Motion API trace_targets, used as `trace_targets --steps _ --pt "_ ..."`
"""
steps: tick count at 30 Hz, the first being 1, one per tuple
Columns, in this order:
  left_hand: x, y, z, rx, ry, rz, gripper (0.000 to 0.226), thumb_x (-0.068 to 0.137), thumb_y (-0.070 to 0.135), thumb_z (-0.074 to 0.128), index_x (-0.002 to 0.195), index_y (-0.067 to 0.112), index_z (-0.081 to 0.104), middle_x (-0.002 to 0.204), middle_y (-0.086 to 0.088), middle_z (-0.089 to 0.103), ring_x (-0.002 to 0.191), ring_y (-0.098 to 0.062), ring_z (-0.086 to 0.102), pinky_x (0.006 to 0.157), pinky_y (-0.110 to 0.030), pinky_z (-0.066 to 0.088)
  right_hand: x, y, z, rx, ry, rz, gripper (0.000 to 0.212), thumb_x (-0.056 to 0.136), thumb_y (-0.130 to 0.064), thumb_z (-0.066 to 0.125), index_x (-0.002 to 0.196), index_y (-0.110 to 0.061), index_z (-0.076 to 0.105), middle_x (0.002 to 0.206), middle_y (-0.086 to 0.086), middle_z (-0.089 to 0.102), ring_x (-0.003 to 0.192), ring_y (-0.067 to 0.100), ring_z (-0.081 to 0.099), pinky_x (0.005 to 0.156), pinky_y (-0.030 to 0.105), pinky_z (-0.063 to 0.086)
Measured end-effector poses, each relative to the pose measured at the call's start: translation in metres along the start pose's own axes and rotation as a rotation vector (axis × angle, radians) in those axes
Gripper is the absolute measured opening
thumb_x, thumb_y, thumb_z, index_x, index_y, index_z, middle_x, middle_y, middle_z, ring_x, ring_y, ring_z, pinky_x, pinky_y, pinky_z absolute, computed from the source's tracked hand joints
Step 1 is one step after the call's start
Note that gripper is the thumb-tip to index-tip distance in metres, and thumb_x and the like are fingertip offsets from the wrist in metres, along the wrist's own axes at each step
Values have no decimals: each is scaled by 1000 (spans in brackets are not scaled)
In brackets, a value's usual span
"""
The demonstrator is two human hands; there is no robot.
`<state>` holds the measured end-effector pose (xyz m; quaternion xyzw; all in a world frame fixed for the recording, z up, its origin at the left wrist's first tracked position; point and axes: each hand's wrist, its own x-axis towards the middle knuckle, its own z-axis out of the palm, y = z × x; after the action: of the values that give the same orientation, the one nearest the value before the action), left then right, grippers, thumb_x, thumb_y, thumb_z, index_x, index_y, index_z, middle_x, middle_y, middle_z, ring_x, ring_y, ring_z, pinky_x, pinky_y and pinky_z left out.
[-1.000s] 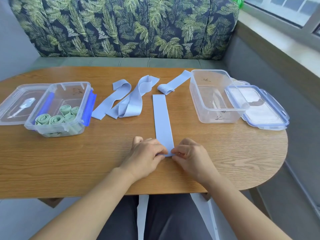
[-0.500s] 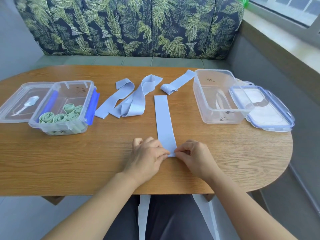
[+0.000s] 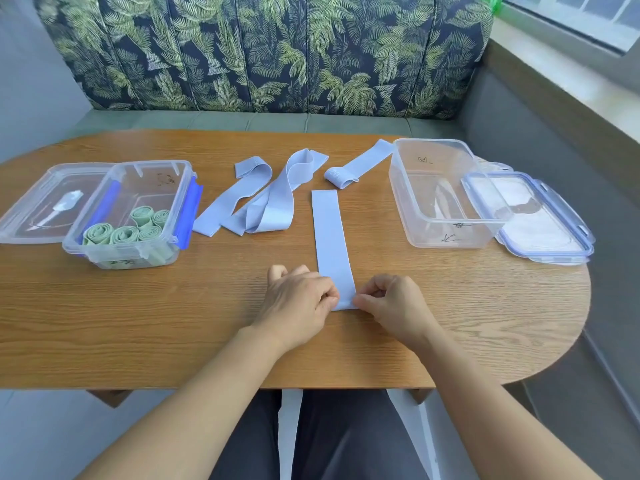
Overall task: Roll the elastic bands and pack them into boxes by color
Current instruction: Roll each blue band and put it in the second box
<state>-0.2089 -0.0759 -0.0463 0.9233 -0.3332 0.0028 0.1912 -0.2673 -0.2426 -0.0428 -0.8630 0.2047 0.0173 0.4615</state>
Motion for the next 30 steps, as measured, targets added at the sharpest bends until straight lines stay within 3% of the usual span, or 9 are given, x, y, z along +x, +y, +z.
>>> trace_targets --steps 4,8,12,16,25,30 --pt "0 3 0 26 1 -23 18 96 34 50 86 28 63 80 18 52 93 -7 47 80 -32 18 -2 0 6 -64 59 -3 13 83 -20 71 72 -18 65 59 -10 57 55 8 50 54 23 39" --pt "-1 7 1 -23 22 -120 17 97 37 51 90 30 64 91 14 52 91 -6 48 84 -31 21 1 -4 11 -175 102 16 15 83 -25 66 69 -21 62 67 -7 62 68 16 58 62 29 47" --pt "-6 14 2 -167 97 -335 16 93 37 59 82 26 63 81 14 58 82 -8 55 87 -33 37 3 -6 12 -219 104 30 15 83 -26 64 70 -19 62 72 -5 62 76 20 61 65 31 49" --pt "-8 23 2 -405 134 -562 10 84 29 70 76 24 67 73 13 62 74 -10 60 72 -34 53 3 -7 11 -212 92 40 16 83 -27 66 70 -20 60 73 -5 62 76 20 61 67 31 50" --pt "4 28 -5 -294 7 -732 14 84 36 66 76 25 64 78 10 65 74 -13 62 59 -25 46 -1 -16 17 -193 149 181 11 86 -28 62 80 -19 64 77 -3 63 78 22 61 60 26 39" --pt "10 29 -10 -226 -18 -758 13 83 36 65 76 25 64 78 11 65 72 -14 62 55 -24 42 0 -20 17 -191 163 232 21 87 -30 61 69 -20 58 68 -4 59 68 21 58 55 25 35"
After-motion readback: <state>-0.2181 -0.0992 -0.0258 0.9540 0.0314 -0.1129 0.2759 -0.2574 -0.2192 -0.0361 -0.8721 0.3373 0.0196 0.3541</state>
